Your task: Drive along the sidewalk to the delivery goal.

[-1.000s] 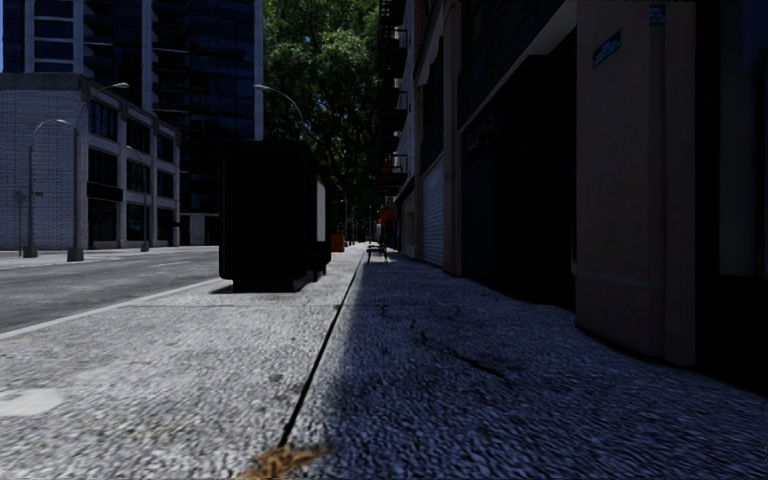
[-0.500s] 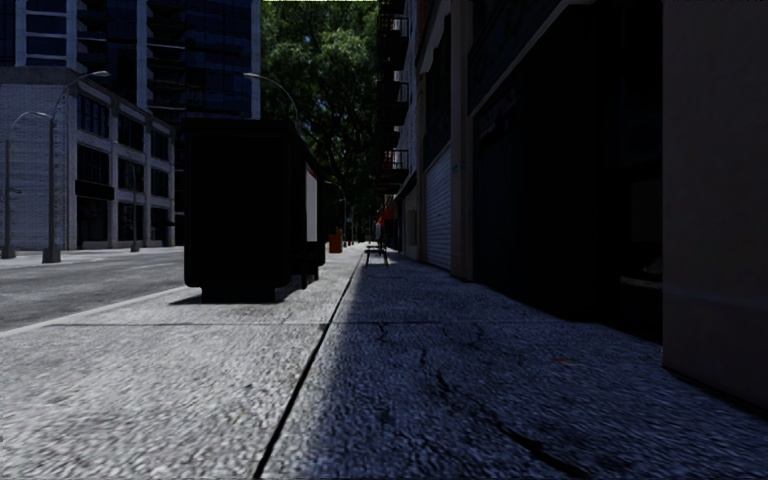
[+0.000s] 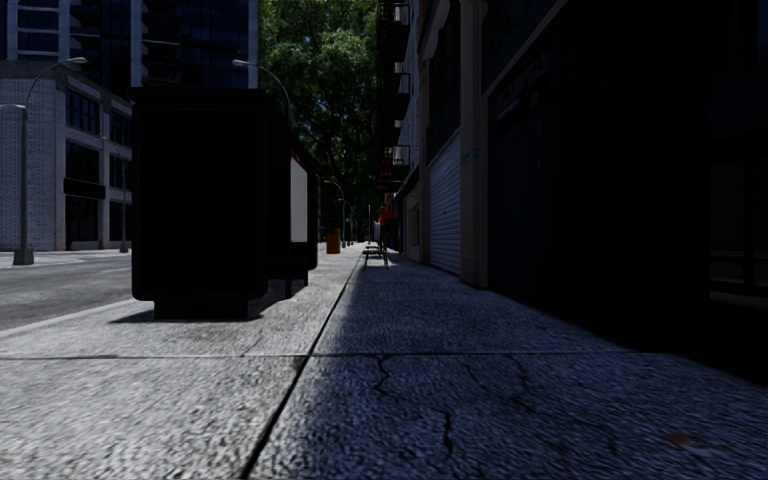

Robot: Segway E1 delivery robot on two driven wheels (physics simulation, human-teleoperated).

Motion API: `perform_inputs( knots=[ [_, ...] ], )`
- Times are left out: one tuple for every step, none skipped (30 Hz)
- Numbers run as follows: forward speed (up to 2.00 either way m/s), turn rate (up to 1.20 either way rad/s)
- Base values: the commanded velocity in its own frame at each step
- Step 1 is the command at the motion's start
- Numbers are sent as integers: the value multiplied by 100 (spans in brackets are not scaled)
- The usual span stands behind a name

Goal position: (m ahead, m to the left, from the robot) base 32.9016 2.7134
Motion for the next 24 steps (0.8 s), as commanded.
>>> perform_inputs(
  knots=[
    [200,0],
    [200,0],
    [200,0],
    [200,0],
    [200,0],
    [200,0],
    [200,0],
    [200,0],
    [200,0],
    [200,0],
    [200,0],
    [200,0],
    [200,0],
    [200,0],
    [200,0],
    [200,0],
    [200,0],
    [200,0],
    [200,0],
    [200,0],
    [200,0],
    [200,0],
    [200,0],
    [200,0]
  ],
)
